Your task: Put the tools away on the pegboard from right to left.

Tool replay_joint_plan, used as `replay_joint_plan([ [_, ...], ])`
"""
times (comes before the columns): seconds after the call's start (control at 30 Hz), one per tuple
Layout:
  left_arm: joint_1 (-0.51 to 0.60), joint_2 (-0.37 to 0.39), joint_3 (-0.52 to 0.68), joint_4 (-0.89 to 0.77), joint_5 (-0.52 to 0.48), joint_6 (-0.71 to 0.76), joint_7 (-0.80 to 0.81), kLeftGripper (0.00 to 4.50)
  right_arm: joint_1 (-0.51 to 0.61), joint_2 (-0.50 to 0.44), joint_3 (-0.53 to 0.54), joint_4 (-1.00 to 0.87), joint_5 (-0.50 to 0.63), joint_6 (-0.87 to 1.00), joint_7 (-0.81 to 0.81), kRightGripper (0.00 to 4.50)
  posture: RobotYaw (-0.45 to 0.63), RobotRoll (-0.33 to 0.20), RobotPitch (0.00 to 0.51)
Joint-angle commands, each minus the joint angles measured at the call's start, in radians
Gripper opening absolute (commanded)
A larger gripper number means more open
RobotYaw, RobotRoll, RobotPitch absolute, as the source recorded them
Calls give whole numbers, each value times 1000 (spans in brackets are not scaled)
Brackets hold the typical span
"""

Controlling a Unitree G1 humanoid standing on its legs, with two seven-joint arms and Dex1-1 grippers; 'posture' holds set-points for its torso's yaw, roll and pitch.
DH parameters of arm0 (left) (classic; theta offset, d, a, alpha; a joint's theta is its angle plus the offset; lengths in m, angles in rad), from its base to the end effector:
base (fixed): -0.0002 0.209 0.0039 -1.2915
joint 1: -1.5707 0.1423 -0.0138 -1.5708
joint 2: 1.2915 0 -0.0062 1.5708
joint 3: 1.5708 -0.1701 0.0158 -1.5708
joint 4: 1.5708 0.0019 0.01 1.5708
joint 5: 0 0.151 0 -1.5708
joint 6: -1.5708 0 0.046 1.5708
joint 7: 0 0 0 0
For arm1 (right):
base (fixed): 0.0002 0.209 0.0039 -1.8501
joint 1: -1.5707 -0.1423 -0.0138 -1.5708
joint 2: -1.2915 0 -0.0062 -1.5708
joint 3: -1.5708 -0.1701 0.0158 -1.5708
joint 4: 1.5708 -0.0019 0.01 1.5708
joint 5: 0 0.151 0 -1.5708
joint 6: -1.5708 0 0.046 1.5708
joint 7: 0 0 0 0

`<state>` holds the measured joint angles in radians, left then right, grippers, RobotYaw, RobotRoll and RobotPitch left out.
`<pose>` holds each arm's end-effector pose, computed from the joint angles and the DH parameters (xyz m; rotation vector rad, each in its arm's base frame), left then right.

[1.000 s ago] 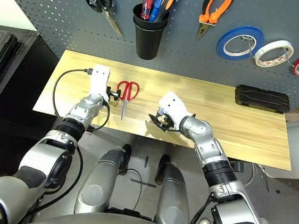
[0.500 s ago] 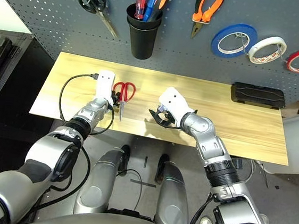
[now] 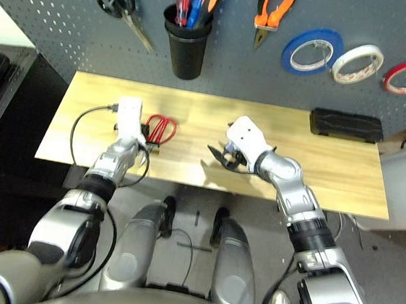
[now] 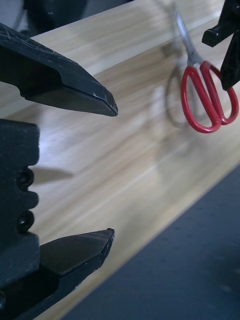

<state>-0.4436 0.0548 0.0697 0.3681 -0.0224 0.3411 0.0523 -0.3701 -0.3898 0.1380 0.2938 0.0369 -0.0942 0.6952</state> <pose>0.2915 0.1463 0.0757 0.0361 0.2776 0.0215 0.2806 -0.1861 0.0983 -0.4243 -0.0057 0.8082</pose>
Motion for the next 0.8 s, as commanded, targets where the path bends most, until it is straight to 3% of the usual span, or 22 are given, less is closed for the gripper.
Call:
replay_joint_plan([
  [0.03,95,-21,10,-162,-11,-47,15,11,23,1,-34,30,69,-127,65,4500,237,0,273],
  [0.23,226,-35,16,-394,-40,-149,-11,11,11,-6,-115,51,194,-264,161,4500,283,0,263],
  [0.43,287,-35,33,-556,-68,-198,-21,11,36,-32,-187,-54,350,-257,267,4500,298,0,259],
  [0.8,200,11,88,-778,-160,-50,-29,11,45,-106,-281,-204,533,-111,345,4500,279,0,238],
])
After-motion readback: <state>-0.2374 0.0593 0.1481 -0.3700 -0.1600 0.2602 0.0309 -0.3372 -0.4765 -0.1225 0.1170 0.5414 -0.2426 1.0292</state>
